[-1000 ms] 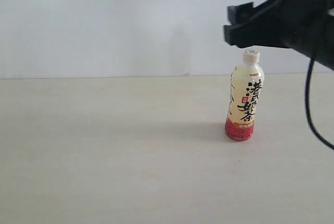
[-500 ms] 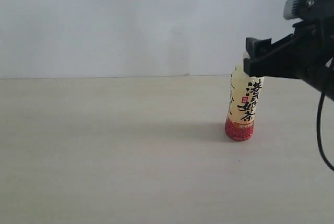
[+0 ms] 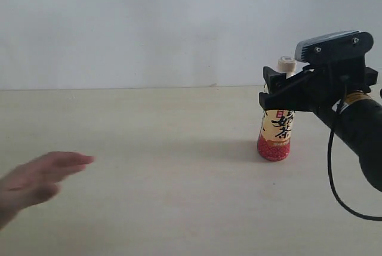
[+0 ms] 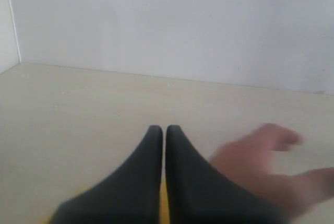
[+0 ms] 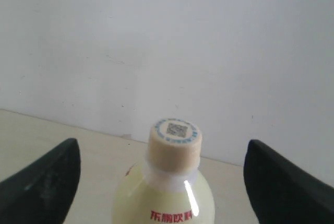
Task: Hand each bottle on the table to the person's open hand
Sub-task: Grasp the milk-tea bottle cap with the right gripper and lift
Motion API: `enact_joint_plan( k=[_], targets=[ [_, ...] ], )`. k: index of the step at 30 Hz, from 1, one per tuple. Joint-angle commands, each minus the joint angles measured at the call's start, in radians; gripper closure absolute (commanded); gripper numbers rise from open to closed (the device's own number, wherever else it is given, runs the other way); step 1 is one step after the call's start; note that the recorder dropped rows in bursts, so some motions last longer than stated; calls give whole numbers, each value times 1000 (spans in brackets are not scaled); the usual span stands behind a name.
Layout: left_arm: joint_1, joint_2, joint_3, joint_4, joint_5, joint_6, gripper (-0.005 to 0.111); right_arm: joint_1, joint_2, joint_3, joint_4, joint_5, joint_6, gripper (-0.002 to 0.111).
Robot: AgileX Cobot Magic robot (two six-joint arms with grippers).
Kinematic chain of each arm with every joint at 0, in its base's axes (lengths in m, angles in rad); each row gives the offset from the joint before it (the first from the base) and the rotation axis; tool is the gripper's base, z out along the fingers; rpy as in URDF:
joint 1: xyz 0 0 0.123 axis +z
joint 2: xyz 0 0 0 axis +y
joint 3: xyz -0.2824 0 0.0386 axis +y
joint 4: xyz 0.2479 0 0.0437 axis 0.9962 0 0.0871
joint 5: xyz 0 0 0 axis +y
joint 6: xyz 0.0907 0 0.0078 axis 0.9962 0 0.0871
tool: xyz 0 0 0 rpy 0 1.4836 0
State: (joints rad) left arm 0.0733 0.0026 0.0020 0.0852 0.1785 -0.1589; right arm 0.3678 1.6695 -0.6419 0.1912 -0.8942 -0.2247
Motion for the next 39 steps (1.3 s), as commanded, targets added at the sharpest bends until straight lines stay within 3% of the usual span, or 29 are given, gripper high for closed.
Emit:
enact_joint_plan(
  k=[1,4,22,24,26,27,28,32,36,39],
  targets=[
    [-1,-3,-2,0,1,-2,103,-20,19,-20,18,-49,-2,29],
    [-1,-3,-2,0,1,-2,103,-76,19,-88,-43,74,68,29],
    [-1,-3,-2,0,1,-2,103,-90,68,-131,-133,79,139,33],
    [-1,-3,-2,0,1,-2,103,-90,68,-131,-133,96,139,41],
    [-1,-3,-2,0,1,-2,103,-90,68,-131,-133,116,139,63],
    [-1,-3,-2,0,1,-2,103,-90,68,-131,-144,128,139,92],
    [-1,-3,-2,0,1,-2,103,-90,68,-131,-149,128,139,105],
    [-1,-3,-2,0,1,-2,103,-88,33,-131,-171,132,148,109],
    [-1,-3,-2,0,1,-2,103,-77,-104,-131,-458,162,470,109],
    [-1,-3,-2,0,1,-2,103,4,-124,-131,-464,169,478,109]
  ],
)
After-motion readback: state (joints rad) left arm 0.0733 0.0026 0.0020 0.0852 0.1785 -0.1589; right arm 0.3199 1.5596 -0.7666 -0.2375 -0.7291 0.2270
